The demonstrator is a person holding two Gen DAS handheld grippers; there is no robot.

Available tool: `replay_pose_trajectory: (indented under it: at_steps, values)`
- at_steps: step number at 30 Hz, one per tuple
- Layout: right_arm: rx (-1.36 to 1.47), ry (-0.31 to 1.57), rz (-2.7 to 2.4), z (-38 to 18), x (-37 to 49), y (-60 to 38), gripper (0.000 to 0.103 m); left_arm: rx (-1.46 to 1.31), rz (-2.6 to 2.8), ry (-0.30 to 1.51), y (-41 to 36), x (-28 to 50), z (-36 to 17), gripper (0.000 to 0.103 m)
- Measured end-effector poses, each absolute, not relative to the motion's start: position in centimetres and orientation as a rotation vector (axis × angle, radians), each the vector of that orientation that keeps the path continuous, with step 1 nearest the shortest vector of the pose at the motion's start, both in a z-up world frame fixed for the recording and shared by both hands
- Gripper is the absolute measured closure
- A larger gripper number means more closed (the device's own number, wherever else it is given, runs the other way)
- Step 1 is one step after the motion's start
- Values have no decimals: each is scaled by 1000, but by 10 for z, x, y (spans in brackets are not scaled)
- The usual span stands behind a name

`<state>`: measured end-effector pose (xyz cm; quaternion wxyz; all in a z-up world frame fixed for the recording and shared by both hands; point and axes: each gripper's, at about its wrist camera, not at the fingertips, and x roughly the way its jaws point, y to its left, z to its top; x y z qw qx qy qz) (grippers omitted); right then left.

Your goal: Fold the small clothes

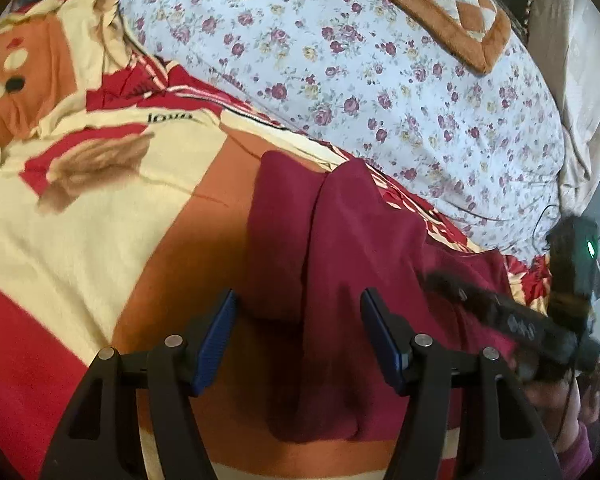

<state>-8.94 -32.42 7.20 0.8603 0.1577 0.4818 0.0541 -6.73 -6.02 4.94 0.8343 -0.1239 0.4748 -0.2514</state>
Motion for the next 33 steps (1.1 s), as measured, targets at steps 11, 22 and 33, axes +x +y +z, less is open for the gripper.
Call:
replay_pose_trajectory:
  at_steps: [11,22,33]
  values:
    - [411,976,75,76,-164,-366,48,-96,-536,976,-113,-31,70,76]
    - [449,985,72,68,-165,-373,41,-4,-519,1125,-139,0,38,75]
    - [429,965,77,78,-156,-367,41,-266,-640,1082,-96,15,51,103]
